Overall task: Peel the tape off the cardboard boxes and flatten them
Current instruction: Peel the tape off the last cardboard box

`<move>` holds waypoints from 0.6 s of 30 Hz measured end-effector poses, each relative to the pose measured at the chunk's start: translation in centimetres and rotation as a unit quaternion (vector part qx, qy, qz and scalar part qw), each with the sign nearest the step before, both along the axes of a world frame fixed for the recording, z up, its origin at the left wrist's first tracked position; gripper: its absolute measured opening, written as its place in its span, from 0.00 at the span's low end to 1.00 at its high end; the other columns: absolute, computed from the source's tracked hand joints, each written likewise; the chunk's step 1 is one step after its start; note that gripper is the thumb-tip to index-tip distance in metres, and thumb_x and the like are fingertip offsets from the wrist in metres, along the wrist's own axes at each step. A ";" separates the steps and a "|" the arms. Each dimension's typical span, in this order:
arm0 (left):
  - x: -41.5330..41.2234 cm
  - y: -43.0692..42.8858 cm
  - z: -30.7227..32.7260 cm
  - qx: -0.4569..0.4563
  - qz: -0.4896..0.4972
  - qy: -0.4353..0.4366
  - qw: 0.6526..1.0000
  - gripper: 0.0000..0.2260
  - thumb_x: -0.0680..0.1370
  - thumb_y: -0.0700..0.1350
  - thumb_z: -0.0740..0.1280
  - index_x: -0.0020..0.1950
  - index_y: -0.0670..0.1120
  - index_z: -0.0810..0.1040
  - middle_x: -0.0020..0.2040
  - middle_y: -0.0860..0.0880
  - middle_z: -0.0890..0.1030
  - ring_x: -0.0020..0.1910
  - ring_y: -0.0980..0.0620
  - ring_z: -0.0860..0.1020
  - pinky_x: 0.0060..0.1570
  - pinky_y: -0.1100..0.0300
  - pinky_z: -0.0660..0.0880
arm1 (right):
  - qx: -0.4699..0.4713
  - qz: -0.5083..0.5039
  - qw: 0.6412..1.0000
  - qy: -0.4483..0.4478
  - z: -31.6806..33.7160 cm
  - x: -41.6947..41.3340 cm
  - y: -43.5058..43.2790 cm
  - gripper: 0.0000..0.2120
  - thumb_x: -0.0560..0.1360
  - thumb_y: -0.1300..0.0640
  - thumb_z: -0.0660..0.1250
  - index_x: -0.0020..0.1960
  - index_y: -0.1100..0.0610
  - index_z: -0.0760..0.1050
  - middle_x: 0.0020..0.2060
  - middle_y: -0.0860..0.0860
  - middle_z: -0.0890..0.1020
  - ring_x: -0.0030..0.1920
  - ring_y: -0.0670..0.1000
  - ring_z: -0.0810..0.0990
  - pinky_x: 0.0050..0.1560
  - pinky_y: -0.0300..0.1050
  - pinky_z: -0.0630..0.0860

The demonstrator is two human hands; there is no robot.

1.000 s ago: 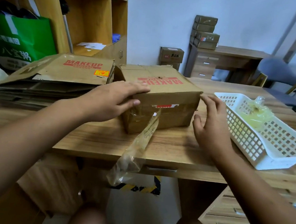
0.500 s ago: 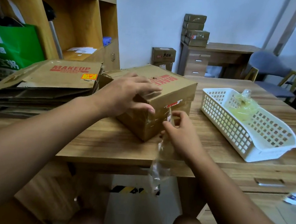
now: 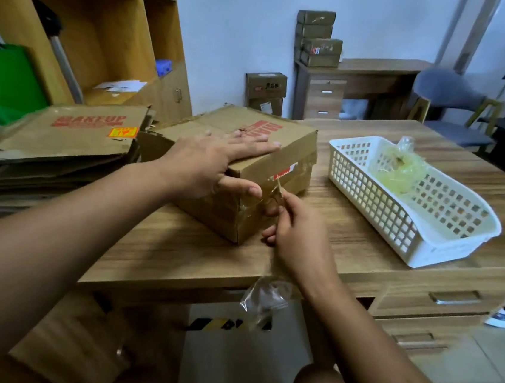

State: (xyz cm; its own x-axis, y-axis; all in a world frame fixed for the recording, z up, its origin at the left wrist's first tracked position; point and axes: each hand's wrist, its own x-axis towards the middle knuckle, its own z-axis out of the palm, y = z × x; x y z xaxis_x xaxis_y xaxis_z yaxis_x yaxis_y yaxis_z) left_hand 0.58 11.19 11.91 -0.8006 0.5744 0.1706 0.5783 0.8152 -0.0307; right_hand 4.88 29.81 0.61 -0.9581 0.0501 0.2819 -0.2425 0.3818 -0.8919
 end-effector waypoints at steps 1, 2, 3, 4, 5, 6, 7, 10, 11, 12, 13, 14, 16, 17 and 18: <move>0.0 0.1 -0.1 -0.001 0.003 0.005 1.000 0.39 0.66 0.79 0.49 0.76 0.72 0.50 0.79 0.63 0.56 0.79 0.56 0.57 0.72 0.48 0.62 | 0.007 -0.009 1.000 0.003 -0.2 0.1 -0.2 0.14 0.83 0.61 0.56 0.56 0.47 0.78 0.42 0.47 0.83 0.34 0.48 0.84 0.41 0.56 0.84; 0.0 0.2 -0.2 -0.003 0.005 0.009 1.000 0.38 0.66 0.79 0.50 0.76 0.72 0.50 0.79 0.64 0.56 0.79 0.56 0.57 0.72 0.48 0.62 | 0.014 -0.017 1.000 0.005 -0.3 0.2 -0.4 0.14 0.83 0.59 0.56 0.58 0.47 0.78 0.42 0.46 0.83 0.35 0.48 0.84 0.42 0.56 0.84; 0.1 0.3 -0.2 -0.003 0.009 0.010 1.000 0.37 0.68 0.79 0.51 0.76 0.72 0.50 0.79 0.64 0.56 0.78 0.56 0.57 0.71 0.48 0.62 | 0.025 -0.025 0.999 0.008 -0.4 0.3 -0.6 0.14 0.83 0.58 0.56 0.60 0.47 0.78 0.42 0.46 0.83 0.37 0.48 0.84 0.42 0.55 0.84; 0.1 0.3 -0.3 -0.002 0.013 0.009 1.000 0.37 0.69 0.78 0.52 0.76 0.72 0.51 0.79 0.65 0.56 0.78 0.56 0.57 0.70 0.48 0.62 | 0.040 -0.034 0.999 0.012 -0.5 0.4 -0.8 0.14 0.83 0.57 0.56 0.63 0.47 0.77 0.43 0.46 0.83 0.39 0.48 0.85 0.43 0.54 0.84; 0.2 0.3 -0.3 0.001 0.017 0.009 1.000 0.36 0.69 0.77 0.53 0.76 0.72 0.51 0.79 0.65 0.56 0.78 0.56 0.58 0.69 0.49 0.62 | 0.054 -0.043 0.998 0.014 -0.4 0.5 -1.0 0.15 0.83 0.56 0.56 0.65 0.48 0.76 0.44 0.47 0.83 0.40 0.49 0.85 0.43 0.53 0.84; 0.2 0.3 -0.4 0.006 0.019 0.010 1.000 0.37 0.68 0.78 0.53 0.76 0.72 0.51 0.78 0.65 0.57 0.78 0.56 0.58 0.69 0.50 0.63 | 0.065 -0.048 0.997 0.017 -0.3 0.6 -1.1 0.15 0.83 0.56 0.56 0.66 0.49 0.75 0.43 0.48 0.83 0.41 0.50 0.85 0.43 0.52 0.84; 0.3 0.3 -0.4 0.010 0.017 0.013 1.000 0.37 0.67 0.78 0.52 0.76 0.72 0.52 0.78 0.65 0.57 0.78 0.56 0.58 0.69 0.50 0.63 | 0.073 -0.052 0.996 0.020 -0.3 0.7 -1.2 0.16 0.83 0.56 0.55 0.66 0.49 0.75 0.43 0.50 0.83 0.40 0.51 0.85 0.43 0.52 0.83; 0.3 0.3 -0.4 0.020 0.012 0.013 1.000 0.37 0.67 0.78 0.49 0.76 0.72 0.52 0.78 0.66 0.58 0.78 0.57 0.58 0.69 0.51 0.63 | 0.093 -0.061 0.994 0.022 0.1 1.1 -1.5 0.18 0.83 0.56 0.54 0.71 0.49 0.72 0.43 0.52 0.83 0.41 0.53 0.85 0.44 0.53 0.83; 0.3 0.3 -0.5 0.022 0.013 0.011 1.000 0.37 0.67 0.78 0.49 0.76 0.73 0.53 0.78 0.66 0.58 0.78 0.58 0.58 0.69 0.51 0.63 | 0.097 -0.063 0.993 0.024 0.1 1.3 -1.5 0.19 0.83 0.55 0.54 0.72 0.49 0.71 0.43 0.53 0.84 0.42 0.54 0.85 0.44 0.53 0.83; 0.4 0.4 -0.5 0.024 0.014 0.009 1.000 0.37 0.67 0.78 0.49 0.76 0.73 0.53 0.77 0.67 0.58 0.78 0.58 0.58 0.69 0.50 0.63 | 0.099 -0.066 0.993 0.023 0.2 1.5 -1.6 0.20 0.83 0.55 0.54 0.74 0.49 0.70 0.44 0.53 0.84 0.42 0.54 0.85 0.45 0.53 0.83; 0.4 0.4 -0.5 0.027 0.016 0.007 0.999 0.37 0.67 0.78 0.49 0.76 0.73 0.53 0.77 0.67 0.58 0.78 0.58 0.58 0.69 0.50 0.63 | 0.102 -0.067 0.992 0.020 0.3 1.7 -1.6 0.20 0.83 0.55 0.54 0.74 0.49 0.69 0.45 0.53 0.84 0.43 0.54 0.85 0.45 0.53 0.83; 0.4 0.4 -0.5 0.030 0.018 0.005 0.999 0.37 0.67 0.79 0.49 0.75 0.73 0.53 0.77 0.67 0.58 0.78 0.59 0.58 0.69 0.50 0.63 | 0.104 -0.066 0.992 0.019 0.3 1.9 -1.7 0.21 0.84 0.55 0.54 0.75 0.48 0.68 0.45 0.53 0.84 0.43 0.54 0.85 0.45 0.53 0.83; 0.4 0.4 -0.5 0.035 0.021 0.002 0.999 0.36 0.66 0.79 0.49 0.75 0.74 0.53 0.77 0.67 0.59 0.78 0.58 0.58 0.69 0.50 0.63 | 0.115 -0.066 0.991 0.019 0.5 2.2 -1.8 0.21 0.84 0.55 0.54 0.76 0.48 0.67 0.44 0.52 0.84 0.42 0.53 0.84 0.45 0.53 0.82; 0.4 0.4 -0.5 0.036 0.023 0.002 0.999 0.36 0.67 0.79 0.49 0.75 0.74 0.53 0.77 0.67 0.59 0.78 0.58 0.58 0.69 0.50 0.63 | 0.123 -0.067 0.990 0.020 0.5 2.4 -1.8 0.21 0.84 0.56 0.54 0.76 0.48 0.66 0.43 0.52 0.83 0.42 0.53 0.84 0.45 0.53 0.82; 0.5 0.4 -0.5 0.036 0.024 0.003 0.999 0.36 0.67 0.78 0.49 0.75 0.74 0.53 0.77 0.66 0.59 0.78 0.58 0.58 0.69 0.50 0.63 | 0.129 -0.068 0.989 0.022 0.6 2.6 -1.9 0.22 0.84 0.57 0.55 0.77 0.49 0.66 0.44 0.52 0.84 0.43 0.53 0.84 0.45 0.52 0.81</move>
